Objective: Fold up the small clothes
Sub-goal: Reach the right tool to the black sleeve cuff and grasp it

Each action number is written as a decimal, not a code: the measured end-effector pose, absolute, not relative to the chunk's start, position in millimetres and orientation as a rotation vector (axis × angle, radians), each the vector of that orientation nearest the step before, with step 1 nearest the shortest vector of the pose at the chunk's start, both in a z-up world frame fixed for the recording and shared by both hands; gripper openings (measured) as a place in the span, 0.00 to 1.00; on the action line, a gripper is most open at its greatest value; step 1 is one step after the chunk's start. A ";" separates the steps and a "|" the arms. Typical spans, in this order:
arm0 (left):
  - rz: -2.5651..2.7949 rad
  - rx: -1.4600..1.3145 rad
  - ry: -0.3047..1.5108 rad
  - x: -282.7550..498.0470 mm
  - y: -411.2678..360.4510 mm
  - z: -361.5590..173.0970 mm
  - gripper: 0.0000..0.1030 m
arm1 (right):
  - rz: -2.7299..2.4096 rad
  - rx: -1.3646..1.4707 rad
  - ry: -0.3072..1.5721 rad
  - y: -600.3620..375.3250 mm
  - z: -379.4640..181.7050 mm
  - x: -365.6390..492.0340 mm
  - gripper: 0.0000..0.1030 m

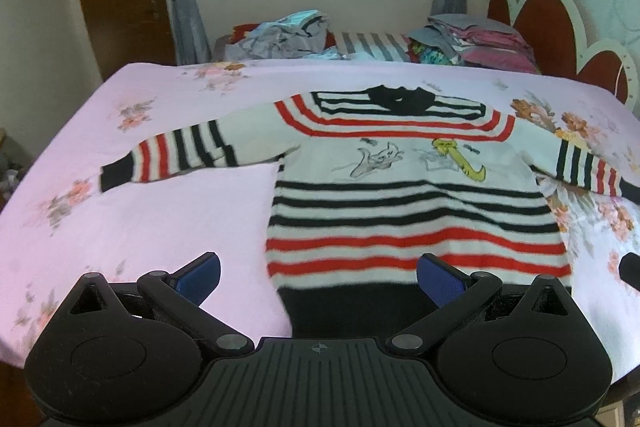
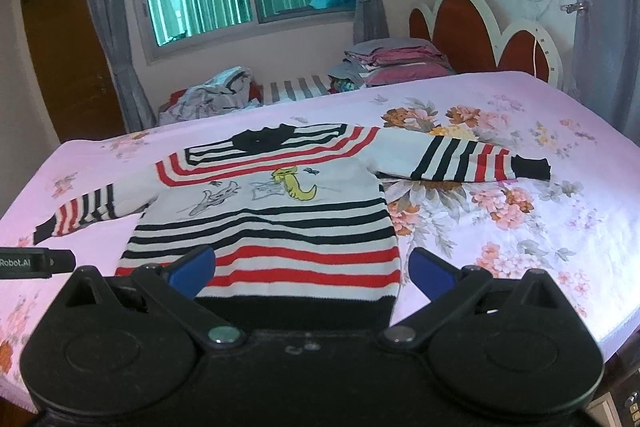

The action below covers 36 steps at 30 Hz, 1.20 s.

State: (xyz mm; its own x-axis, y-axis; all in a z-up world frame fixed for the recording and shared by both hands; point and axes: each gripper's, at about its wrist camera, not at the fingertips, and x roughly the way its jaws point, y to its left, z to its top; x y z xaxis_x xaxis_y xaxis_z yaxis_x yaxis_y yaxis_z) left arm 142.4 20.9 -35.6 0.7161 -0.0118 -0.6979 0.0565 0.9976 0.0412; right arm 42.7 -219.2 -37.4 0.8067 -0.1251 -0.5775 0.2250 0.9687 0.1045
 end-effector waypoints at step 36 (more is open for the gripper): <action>-0.204 0.095 0.842 348.1 -28.8 -98.5 1.00 | -0.508 0.227 0.673 -341.9 -80.6 200.6 1.00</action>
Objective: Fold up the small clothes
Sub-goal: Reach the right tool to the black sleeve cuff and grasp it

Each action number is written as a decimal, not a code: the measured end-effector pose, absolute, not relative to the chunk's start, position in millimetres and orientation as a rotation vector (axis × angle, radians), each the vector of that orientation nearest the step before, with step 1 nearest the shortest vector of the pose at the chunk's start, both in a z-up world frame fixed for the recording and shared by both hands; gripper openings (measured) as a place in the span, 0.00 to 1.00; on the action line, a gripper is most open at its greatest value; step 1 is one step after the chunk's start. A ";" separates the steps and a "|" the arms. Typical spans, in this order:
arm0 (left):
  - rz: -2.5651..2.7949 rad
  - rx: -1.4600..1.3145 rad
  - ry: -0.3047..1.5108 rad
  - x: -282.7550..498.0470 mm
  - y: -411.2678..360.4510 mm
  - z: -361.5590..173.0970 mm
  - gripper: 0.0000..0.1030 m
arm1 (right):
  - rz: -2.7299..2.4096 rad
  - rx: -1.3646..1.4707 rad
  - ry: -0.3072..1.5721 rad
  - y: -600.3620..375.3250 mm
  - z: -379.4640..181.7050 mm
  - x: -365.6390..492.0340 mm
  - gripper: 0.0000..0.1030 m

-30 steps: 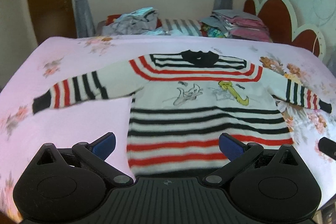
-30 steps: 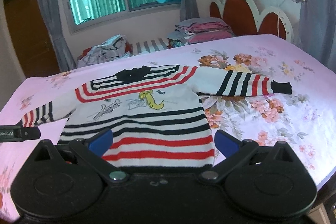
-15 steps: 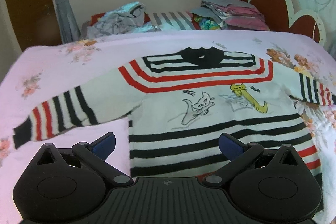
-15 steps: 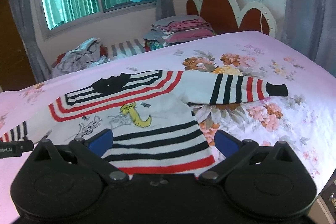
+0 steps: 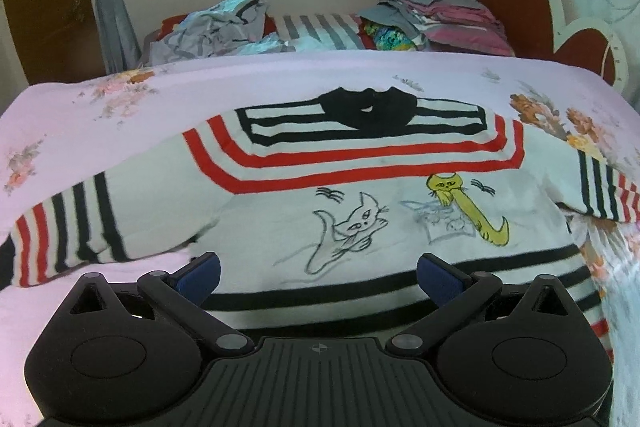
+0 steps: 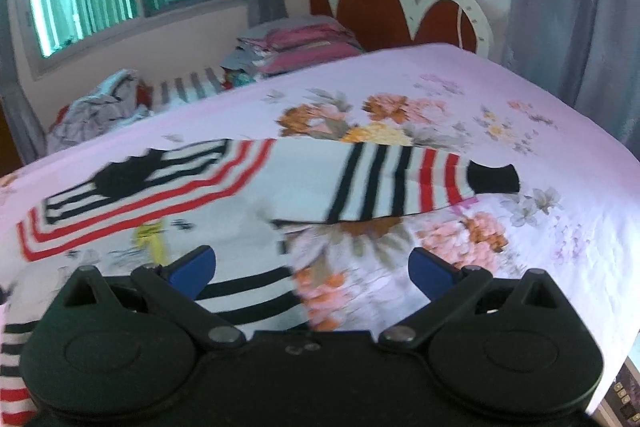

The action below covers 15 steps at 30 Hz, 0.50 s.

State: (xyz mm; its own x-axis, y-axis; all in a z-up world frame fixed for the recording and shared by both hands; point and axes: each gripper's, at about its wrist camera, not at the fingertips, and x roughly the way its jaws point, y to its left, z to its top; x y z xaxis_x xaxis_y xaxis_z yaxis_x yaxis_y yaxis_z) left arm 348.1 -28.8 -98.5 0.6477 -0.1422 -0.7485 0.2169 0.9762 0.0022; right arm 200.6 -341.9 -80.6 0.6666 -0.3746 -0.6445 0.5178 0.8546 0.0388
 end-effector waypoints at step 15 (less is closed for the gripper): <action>-0.136 0.091 0.914 407.1 -113.2 -143.3 1.00 | -0.630 0.391 0.797 -512.4 -146.8 245.2 0.94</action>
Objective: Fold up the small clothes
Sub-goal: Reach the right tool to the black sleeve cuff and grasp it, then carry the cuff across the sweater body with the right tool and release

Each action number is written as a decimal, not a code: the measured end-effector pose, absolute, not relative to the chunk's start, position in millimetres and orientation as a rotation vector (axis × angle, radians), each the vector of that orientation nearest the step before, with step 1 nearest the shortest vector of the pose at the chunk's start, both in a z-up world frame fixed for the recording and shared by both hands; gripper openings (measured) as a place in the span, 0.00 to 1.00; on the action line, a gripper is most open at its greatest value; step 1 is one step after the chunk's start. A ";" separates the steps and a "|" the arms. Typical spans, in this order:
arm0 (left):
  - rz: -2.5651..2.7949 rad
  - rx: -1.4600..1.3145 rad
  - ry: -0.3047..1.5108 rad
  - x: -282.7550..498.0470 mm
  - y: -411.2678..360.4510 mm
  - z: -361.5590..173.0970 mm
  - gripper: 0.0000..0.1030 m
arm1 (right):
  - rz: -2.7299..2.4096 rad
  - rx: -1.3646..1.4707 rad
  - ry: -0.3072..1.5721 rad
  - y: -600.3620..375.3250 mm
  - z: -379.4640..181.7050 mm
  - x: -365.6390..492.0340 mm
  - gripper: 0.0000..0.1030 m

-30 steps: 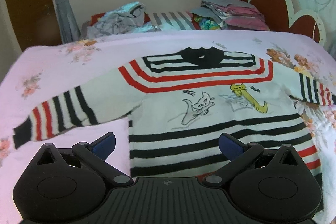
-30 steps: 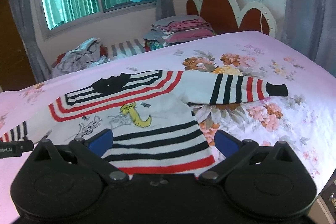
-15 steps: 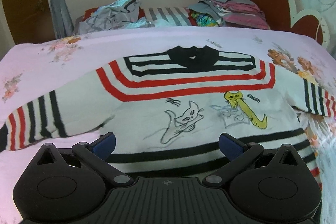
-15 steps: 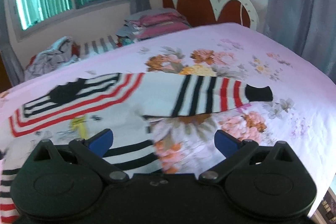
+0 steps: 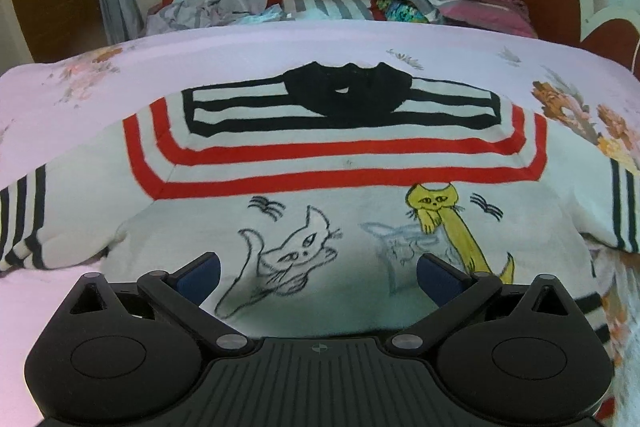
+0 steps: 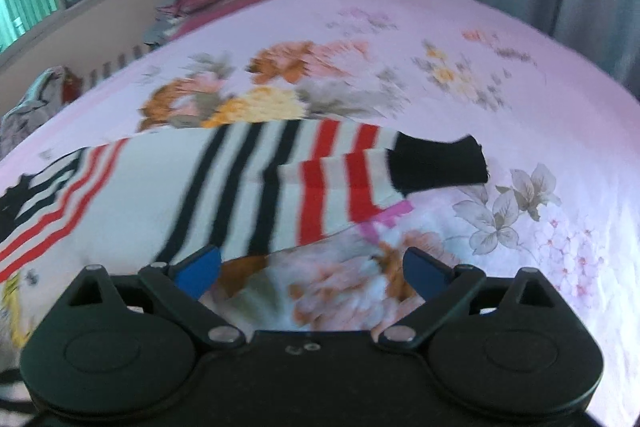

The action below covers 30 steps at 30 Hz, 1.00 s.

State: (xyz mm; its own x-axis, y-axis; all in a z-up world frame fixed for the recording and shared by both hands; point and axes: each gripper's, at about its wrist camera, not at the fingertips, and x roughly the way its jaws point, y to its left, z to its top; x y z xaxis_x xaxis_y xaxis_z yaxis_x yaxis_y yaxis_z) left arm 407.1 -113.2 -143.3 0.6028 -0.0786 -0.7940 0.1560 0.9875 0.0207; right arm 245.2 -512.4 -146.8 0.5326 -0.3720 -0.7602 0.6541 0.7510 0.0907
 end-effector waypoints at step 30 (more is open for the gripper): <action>-0.091 0.053 0.796 434.2 -87.5 -124.2 1.00 | -0.332 0.365 0.535 -475.7 -107.6 321.6 0.14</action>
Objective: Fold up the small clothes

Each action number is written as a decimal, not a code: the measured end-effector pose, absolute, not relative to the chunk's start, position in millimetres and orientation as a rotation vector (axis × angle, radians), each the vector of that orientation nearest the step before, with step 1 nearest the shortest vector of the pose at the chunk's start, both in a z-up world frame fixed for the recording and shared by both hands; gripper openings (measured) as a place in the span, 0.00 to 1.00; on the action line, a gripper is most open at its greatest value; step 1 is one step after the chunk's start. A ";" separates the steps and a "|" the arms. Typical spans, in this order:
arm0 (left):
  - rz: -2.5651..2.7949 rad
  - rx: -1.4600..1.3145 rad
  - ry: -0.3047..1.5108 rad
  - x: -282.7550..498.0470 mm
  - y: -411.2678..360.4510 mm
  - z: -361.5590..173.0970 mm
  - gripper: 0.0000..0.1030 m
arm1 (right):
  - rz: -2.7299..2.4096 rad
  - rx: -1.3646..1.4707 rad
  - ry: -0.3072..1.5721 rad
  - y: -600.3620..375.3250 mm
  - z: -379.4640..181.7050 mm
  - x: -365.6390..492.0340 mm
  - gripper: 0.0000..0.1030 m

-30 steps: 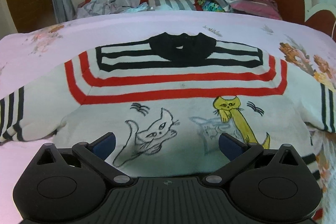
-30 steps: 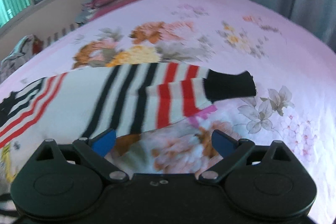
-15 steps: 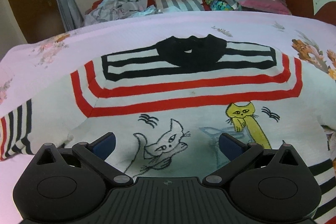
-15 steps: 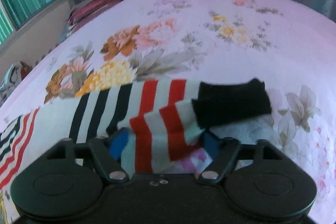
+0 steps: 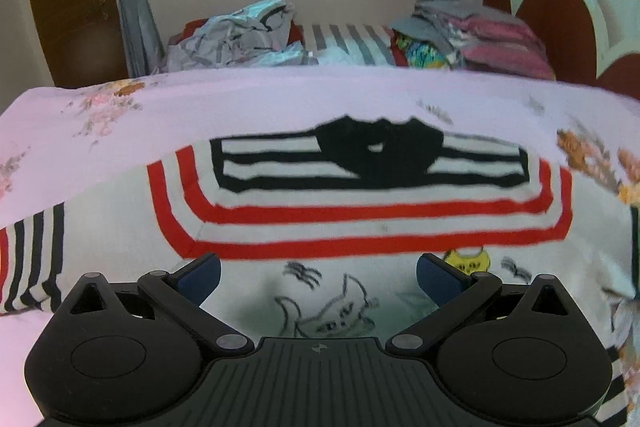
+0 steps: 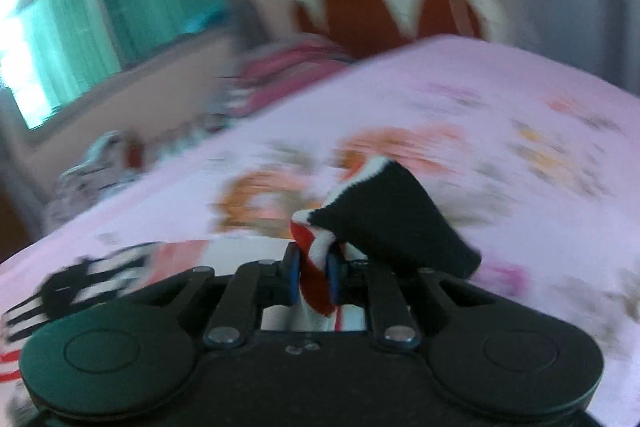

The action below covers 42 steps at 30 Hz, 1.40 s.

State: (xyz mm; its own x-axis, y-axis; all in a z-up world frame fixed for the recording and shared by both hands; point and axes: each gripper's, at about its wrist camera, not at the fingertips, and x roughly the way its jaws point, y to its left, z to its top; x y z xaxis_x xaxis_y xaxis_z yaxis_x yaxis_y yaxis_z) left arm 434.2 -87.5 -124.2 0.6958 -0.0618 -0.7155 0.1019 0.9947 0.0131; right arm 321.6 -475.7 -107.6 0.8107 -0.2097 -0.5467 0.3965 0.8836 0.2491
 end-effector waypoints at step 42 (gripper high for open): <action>-0.328 -0.284 0.913 481.9 -27.1 -193.2 0.08 | -0.245 0.154 0.771 -369.2 -173.4 332.2 0.60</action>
